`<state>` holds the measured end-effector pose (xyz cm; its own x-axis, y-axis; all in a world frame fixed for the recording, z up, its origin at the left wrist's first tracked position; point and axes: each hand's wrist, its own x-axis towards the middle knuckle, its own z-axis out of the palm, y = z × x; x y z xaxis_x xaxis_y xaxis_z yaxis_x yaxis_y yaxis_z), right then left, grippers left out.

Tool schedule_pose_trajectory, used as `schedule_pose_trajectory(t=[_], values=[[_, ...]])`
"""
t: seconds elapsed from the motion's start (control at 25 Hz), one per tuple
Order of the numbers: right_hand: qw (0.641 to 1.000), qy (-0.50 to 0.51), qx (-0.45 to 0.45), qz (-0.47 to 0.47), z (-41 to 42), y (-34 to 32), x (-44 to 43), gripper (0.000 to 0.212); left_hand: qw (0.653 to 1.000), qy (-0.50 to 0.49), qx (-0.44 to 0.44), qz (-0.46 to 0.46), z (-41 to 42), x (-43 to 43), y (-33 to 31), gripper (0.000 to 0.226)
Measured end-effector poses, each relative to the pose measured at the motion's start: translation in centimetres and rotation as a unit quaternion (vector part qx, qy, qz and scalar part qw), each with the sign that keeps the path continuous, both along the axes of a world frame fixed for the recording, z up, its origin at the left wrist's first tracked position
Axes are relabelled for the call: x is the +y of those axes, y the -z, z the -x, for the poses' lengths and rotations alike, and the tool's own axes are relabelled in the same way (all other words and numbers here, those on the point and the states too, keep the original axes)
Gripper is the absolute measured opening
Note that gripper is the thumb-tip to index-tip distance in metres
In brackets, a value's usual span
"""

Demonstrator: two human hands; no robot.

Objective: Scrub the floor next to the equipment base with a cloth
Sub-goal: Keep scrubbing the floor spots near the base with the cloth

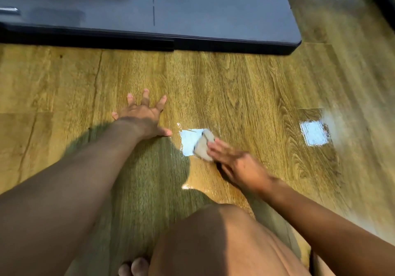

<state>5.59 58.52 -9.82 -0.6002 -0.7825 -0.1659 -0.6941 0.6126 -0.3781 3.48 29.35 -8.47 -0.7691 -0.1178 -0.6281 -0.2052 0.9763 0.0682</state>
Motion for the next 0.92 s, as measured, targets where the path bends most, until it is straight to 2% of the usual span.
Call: schedule_pose_trajectory(t=[0.08,0.12,0.2,0.32,0.36,0.44,0.56,0.64,0.72,0.8,0.84,0.92], values=[[0.995,0.095,-0.003,-0.003,1.0,0.2,-2.3,0.052,1.0,0.017,-0.008,0.002,-0.1,-0.6,-0.3,0.117],[0.995,0.102,0.012,0.007,0.4,0.3,-2.6,0.052,1.0,0.028,-0.009,0.004,-0.2,-1.0,-0.3,0.121],[0.998,0.025,0.033,0.037,-2.2,0.9,-1.4,0.048,0.999,0.039,-0.008,0.007,-0.4,-1.5,-0.3,0.125],[0.991,-0.126,-0.02,0.038,-3.0,0.3,0.4,0.043,0.999,0.03,-0.008,0.009,-0.4,-1.1,-0.2,0.128],[0.991,-0.133,-0.025,0.014,-1.5,0.0,-0.1,0.045,1.0,0.029,-0.007,0.01,-0.3,-0.9,-0.2,0.129],[0.996,-0.082,-0.009,-0.02,2.4,-0.3,-2.7,0.049,1.0,0.026,-0.005,0.006,-0.3,-0.8,-0.2,0.129],[1.0,0.026,0.015,0.002,5.8,0.1,-6.1,0.053,1.0,0.023,-0.01,0.004,-0.2,-1.0,-0.2,0.13],[0.999,0.006,0.048,0.007,4.2,1.1,-5.7,0.059,1.0,0.025,-0.011,0.006,-0.3,-0.9,-0.2,0.13],[0.994,-0.087,0.055,0.024,1.4,1.7,-3.9,0.063,0.999,0.032,-0.004,0.006,-0.3,-0.8,0.0,0.13],[0.984,-0.169,0.047,0.015,2.3,1.5,-2.9,0.061,0.999,0.042,0.001,0.008,-0.1,-0.9,0.3,0.13],[0.984,-0.17,0.05,0.009,4.1,1.2,-3.5,0.057,0.999,0.047,0.0,0.013,-0.1,-1.0,0.5,0.131],[0.996,-0.085,0.036,0.006,8.3,0.7,-6.1,0.048,0.998,0.053,-0.005,0.023,0.0,-1.0,0.7,0.131]])
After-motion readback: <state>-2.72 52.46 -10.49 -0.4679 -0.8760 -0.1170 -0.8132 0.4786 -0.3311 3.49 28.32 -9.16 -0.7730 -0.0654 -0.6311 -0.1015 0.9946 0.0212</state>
